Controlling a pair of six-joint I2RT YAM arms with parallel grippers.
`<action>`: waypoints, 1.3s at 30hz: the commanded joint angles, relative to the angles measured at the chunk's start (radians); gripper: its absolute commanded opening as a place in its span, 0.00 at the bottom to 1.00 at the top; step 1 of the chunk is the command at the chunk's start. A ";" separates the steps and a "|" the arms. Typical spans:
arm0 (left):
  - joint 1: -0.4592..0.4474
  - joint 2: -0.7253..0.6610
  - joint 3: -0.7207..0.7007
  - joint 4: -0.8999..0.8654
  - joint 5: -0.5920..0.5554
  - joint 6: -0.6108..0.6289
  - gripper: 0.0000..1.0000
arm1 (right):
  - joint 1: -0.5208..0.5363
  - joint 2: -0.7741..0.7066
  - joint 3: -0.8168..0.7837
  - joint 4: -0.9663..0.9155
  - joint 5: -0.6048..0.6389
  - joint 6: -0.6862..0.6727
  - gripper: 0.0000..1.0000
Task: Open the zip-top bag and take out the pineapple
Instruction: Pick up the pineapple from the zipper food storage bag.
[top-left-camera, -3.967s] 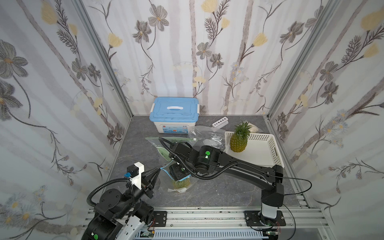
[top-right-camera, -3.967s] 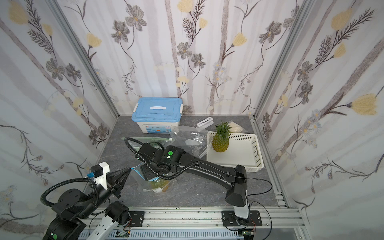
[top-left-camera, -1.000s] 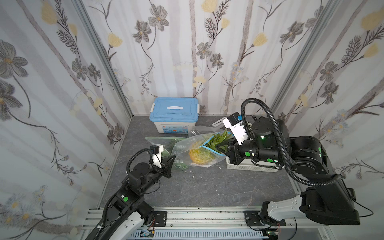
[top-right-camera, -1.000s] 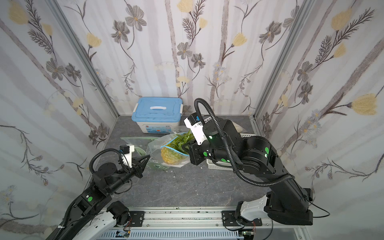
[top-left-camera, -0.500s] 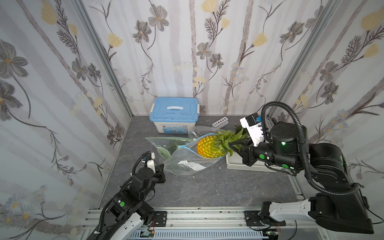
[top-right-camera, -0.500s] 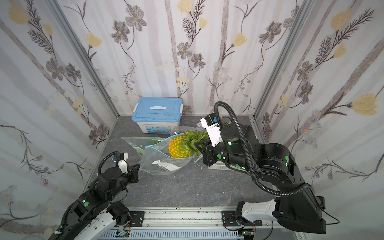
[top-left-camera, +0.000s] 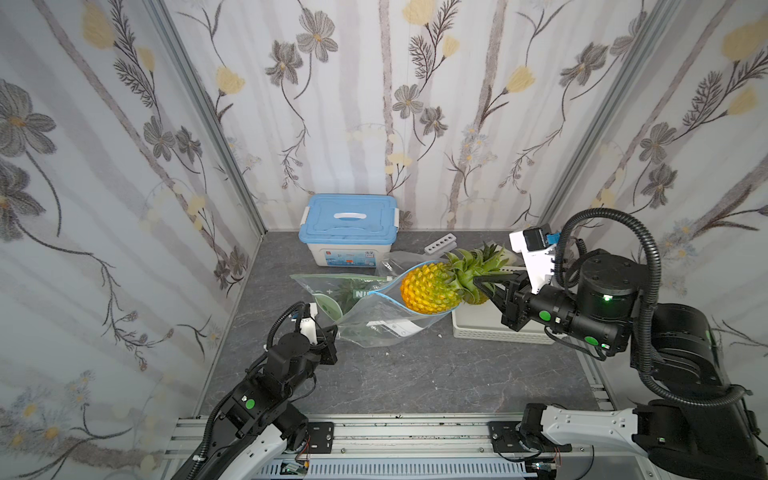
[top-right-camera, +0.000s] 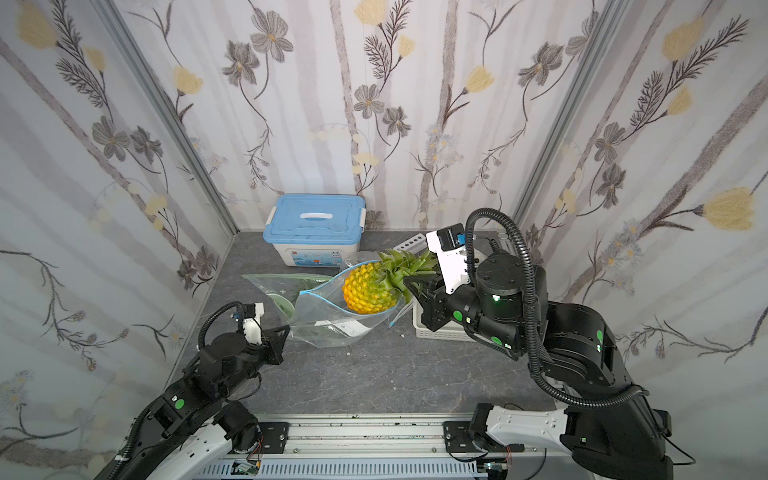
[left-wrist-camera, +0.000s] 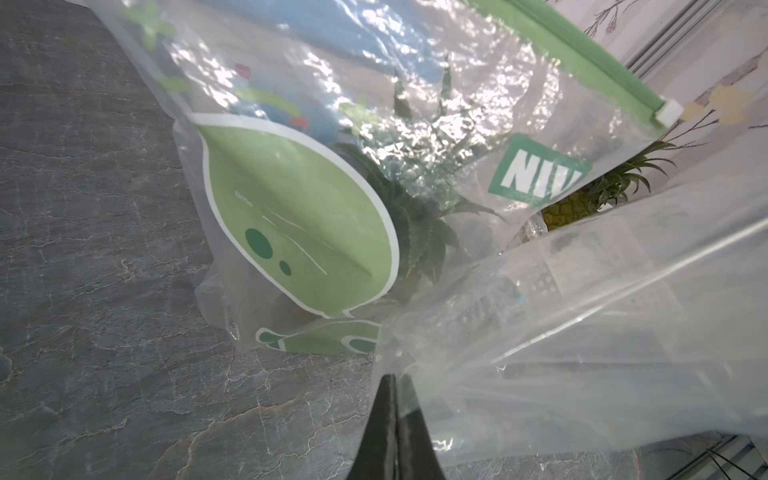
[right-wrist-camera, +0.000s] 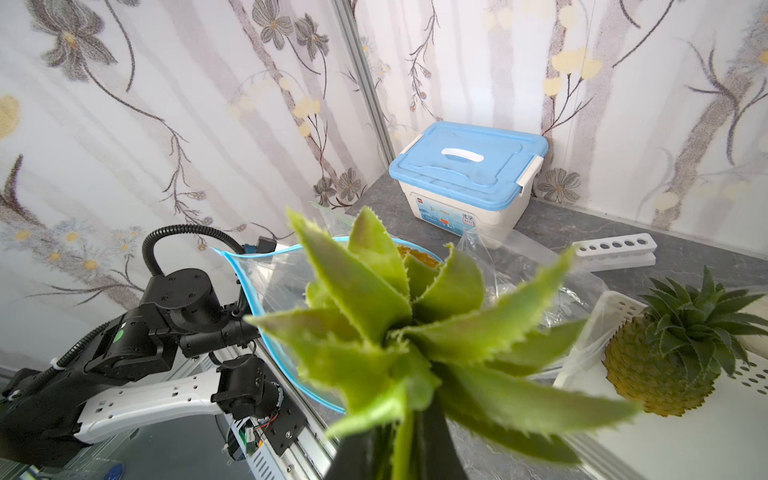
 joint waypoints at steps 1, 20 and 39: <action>-0.037 0.045 0.039 -0.016 -0.060 0.026 0.00 | 0.000 0.037 -0.001 0.227 -0.030 -0.019 0.00; -0.227 0.307 0.139 -0.195 -0.464 -0.025 0.00 | 0.000 -0.087 0.042 0.196 0.095 -0.057 0.00; -0.245 0.151 0.514 -0.295 -0.460 0.133 0.00 | -0.053 -0.211 -0.232 0.116 0.553 -0.021 0.00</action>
